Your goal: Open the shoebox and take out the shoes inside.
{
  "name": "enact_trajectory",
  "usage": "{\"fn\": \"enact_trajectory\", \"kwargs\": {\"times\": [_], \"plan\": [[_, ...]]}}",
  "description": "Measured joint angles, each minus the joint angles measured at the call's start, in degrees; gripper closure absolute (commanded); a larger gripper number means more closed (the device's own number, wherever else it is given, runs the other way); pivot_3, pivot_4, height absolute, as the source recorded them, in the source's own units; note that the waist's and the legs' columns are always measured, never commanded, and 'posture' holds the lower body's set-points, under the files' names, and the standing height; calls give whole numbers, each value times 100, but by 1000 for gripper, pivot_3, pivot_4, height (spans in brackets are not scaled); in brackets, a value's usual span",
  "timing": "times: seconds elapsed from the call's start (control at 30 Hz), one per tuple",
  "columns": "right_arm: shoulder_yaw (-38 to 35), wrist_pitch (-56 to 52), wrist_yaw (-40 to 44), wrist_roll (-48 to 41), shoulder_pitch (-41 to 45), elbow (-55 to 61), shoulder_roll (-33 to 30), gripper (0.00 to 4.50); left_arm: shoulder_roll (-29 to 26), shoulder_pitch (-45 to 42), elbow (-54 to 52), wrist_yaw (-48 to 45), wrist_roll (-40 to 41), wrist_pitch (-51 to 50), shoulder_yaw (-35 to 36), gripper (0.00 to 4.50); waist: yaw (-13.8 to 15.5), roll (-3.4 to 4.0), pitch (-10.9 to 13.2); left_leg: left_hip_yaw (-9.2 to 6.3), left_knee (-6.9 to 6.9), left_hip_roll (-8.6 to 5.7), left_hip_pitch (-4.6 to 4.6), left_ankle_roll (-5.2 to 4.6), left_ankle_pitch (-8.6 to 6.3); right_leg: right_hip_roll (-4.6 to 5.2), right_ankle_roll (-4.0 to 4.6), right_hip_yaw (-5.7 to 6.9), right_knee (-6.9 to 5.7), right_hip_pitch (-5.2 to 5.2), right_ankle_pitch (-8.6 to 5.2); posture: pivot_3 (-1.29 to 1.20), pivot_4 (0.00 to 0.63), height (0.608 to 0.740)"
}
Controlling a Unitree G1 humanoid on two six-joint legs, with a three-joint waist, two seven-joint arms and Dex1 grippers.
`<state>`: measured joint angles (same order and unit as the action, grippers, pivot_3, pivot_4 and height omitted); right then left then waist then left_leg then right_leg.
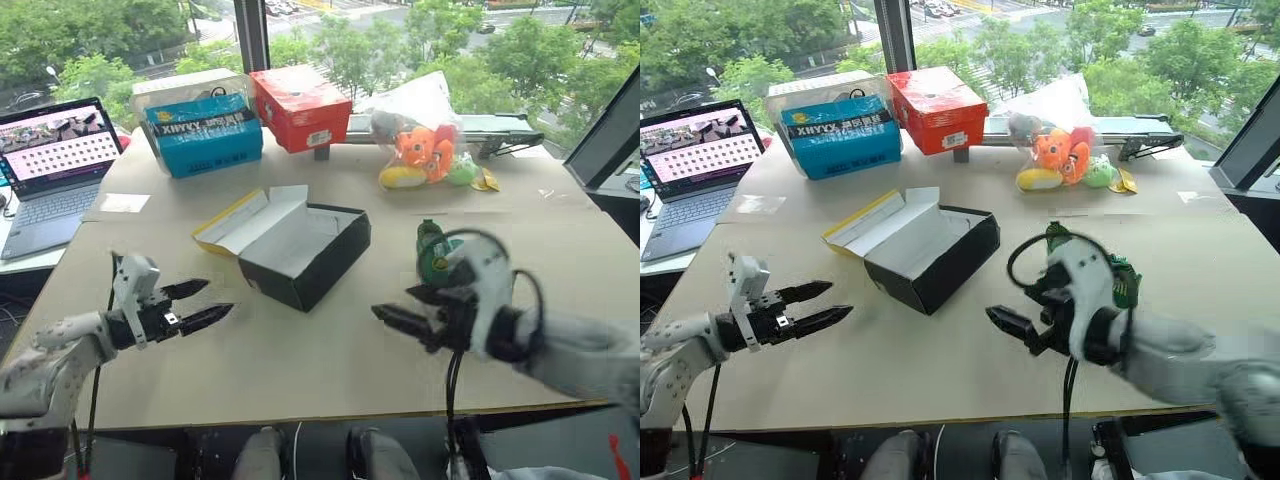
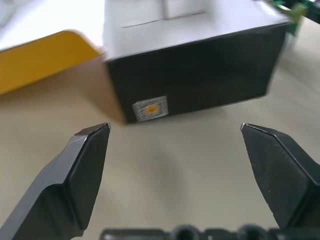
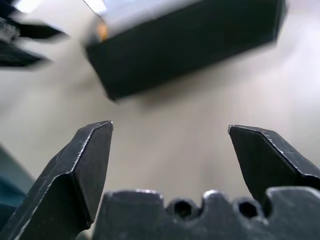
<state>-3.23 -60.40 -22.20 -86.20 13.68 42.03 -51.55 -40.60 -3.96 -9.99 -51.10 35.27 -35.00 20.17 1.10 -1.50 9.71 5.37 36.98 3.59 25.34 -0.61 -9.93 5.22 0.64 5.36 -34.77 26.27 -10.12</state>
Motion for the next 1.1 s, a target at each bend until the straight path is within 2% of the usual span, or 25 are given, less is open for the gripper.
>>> {"fn": "enact_trajectory", "kwargs": {"times": [0.07, 0.17, 0.23, 0.37, 0.47, 0.63, 0.77, 1.1], "plan": [[280, 288, -327, 1144, -323, 9, 411, 148, 324, -14, 60, 564, -152, 190, 221, 0, 31, -3, -2, 1, 12, -3, 0, 3, -2, 6, -8, 2, 0, -4, 5, 0, 150, 739], [866, 584, -505, 2733, -751, 65, 540, 148, 688, 2, 96, 1211, -372, 391, 354, 0, 38, -3, -2, 5, 16, -8, 2, 4, -2, 12, -13, 2, 0, -4, 8, 0, 150, 739], [1254, 1105, -670, 3908, -1270, 101, 849, 148, 1103, 34, 90, 1744, -630, 705, 386, 0, 43, -9, -12, 3, 15, -6, -5, 4, -2, 12, -13, 4, 1, -11, 8, 0, 150, 739], [2097, 1895, -560, 5530, -1955, -106, 1331, 148, 1704, 193, 207, 2569, -1075, 1152, 355, 0, -16, -15, -13, 4, 16, 4, -3, 4, -2, -3, -13, 2, -10, -4, 8, 0, 150, 739], [1985, 2374, -397, 6179, -2103, -366, 1717, 148, 1848, 207, 223, 2841, -1288, 1507, 347, 0, -46, -21, -17, 2, 17, 11, -11, 5, -2, -6, -13, 5, -14, -7, 8, 0, 150, 739], [1352, 3090, -28, 6476, -2434, -925, 2664, 148, 1980, 296, 482, 2953, -1487, 1818, 270, 0, -44, -20, -18, 2, 16, 16, -12, 6, -3, -5, -13, 10, -15, -6, 8, 0, 150, 739], [1111, 3322, 278, 6872, -2382, -1038, 2820, 148, 1977, 272, 651, 2937, -1497, 1987, 219, 0, -44, -20, -18, 4, 16, 15, -11, 7, -3, -1, -13, 9, -14, -6, 8, 0, 150, 739], [1041, 3365, 873, 7642, -2414, -1119, 3157, 148, 1968, 211, 853, 2733, -1493, 2035, 89, 0, -52, -20, -18, 4, 15, 16, -12, 6, -3, -4, -11, 10, -18, -4, 7, 0, 150, 739]]}}
